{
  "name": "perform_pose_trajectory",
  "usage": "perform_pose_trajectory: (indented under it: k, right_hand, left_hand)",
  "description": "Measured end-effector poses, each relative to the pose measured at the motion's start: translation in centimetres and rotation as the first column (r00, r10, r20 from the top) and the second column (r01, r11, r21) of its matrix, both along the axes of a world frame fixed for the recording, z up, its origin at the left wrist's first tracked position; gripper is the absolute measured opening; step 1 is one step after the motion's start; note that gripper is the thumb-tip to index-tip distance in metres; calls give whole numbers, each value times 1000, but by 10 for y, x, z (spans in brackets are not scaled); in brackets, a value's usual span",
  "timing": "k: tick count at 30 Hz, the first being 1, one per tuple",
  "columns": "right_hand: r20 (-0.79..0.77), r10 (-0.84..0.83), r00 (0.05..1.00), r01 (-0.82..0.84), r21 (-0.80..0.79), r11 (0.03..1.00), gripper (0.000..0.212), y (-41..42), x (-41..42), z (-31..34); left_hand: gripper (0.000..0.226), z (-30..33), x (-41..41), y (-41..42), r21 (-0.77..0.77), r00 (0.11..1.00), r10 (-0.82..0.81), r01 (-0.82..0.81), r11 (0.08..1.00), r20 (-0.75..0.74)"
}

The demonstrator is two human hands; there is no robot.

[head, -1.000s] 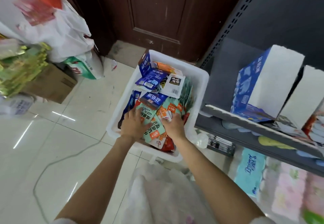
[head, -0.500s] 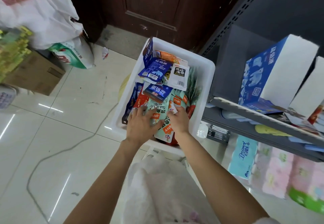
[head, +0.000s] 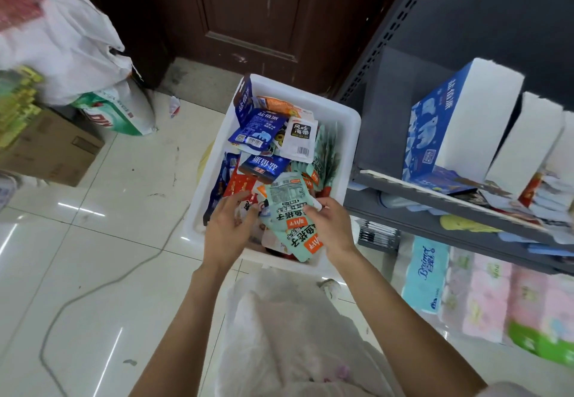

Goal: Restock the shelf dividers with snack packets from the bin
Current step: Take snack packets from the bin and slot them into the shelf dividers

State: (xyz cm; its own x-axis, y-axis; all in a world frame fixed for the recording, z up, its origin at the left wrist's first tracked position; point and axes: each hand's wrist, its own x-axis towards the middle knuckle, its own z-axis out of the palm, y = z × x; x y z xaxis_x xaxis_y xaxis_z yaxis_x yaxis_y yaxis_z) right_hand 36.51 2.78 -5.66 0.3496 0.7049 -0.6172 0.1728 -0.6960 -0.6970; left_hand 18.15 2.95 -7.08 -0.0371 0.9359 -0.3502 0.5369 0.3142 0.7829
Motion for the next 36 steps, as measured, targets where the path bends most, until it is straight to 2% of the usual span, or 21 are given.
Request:
perform_pose_trajectory:
  k: [5,7,9,11,14,16,18,21,24,28,32,36]
  right_hand:
    - [-242,-84,967,108,86,990,6,-22,11,38]
    - [-315,-112,942,164,144,976,7,-24,13,50]
    - [-372,-141,918,221,183,958,8,-24,12,57]
    - [-408,-158,899,261,211,942,11,-22,9,62]
    - [-440,-143,887,276,255,927,18,-18,2,67]
    - [-445,-109,889,256,283,925,18,-17,-3,68]
    - [-466,-99,879,257,288,922,17,-18,-8,68]
    - [-459,-114,881,266,283,921,15,-21,-11,66]
    - [-443,-104,890,258,304,917,14,-22,-12,67]
    - [-382,-90,920,242,370,897,15,-20,-14,66]
    - [-329,-77,941,208,384,900,15,-18,-14,65]
    - [-319,-55,946,177,367,913,12,-17,-10,65]
  left_hand:
    - [30,25,0,3,-68,959,165,-153,986,229]
    - [39,36,4,1,-157,908,242,-199,967,341]
    - [58,47,9,0,-310,816,323,-186,932,480]
    - [61,57,17,-2,-410,734,332,-80,909,592]
    - [44,76,34,-1,-419,534,337,36,907,775]
    - [43,85,41,3,-408,398,365,27,912,842]
    - [46,87,46,8,-436,330,425,-43,899,843]
    - [55,88,53,10,-459,341,485,-158,874,805]
    - [51,88,58,8,-423,292,482,-244,873,826]
    - [57,87,63,8,-366,254,450,-316,875,856]
    - [28,92,60,10,-385,266,459,-285,878,848]
    - [22,90,59,11,-397,266,458,-255,882,848]
